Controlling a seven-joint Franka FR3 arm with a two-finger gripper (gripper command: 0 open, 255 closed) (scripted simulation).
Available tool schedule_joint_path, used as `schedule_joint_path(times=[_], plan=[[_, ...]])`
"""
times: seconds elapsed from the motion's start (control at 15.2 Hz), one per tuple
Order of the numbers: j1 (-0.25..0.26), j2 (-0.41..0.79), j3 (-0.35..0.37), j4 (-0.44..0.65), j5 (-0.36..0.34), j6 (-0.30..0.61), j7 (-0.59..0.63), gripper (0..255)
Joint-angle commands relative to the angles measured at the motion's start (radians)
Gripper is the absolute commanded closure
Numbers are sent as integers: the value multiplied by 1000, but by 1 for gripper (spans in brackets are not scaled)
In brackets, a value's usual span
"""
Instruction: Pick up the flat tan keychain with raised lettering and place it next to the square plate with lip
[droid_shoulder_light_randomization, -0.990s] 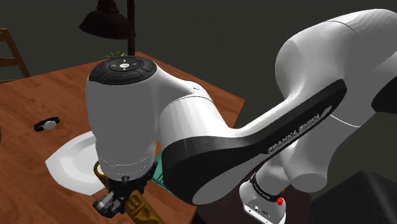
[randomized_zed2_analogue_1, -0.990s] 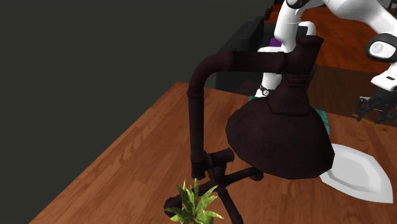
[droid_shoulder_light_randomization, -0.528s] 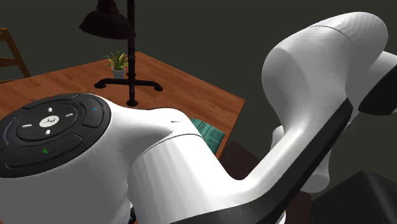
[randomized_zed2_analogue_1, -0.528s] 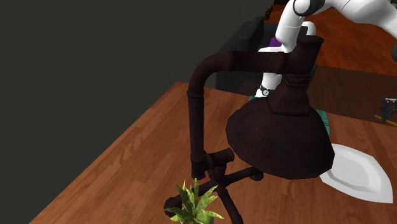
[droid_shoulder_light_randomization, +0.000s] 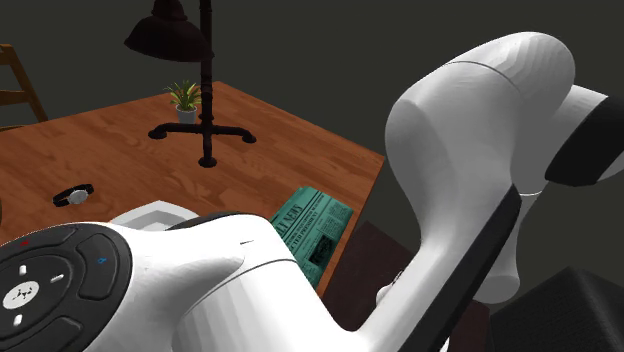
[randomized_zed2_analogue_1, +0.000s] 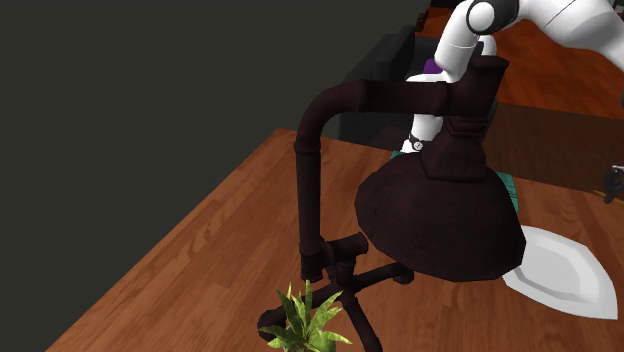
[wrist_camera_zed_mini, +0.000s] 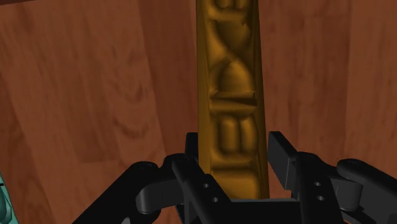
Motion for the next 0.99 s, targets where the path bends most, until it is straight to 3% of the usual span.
schedule_joint_path(times=[0.0, 0.46, 0.92], plan=[[3, 13, -3, -14, -10, 26, 7, 255], [13, 61, -17, -53, -45, 105, 30, 255], [14, 63, -18, -55, -46, 108, 31, 255]])
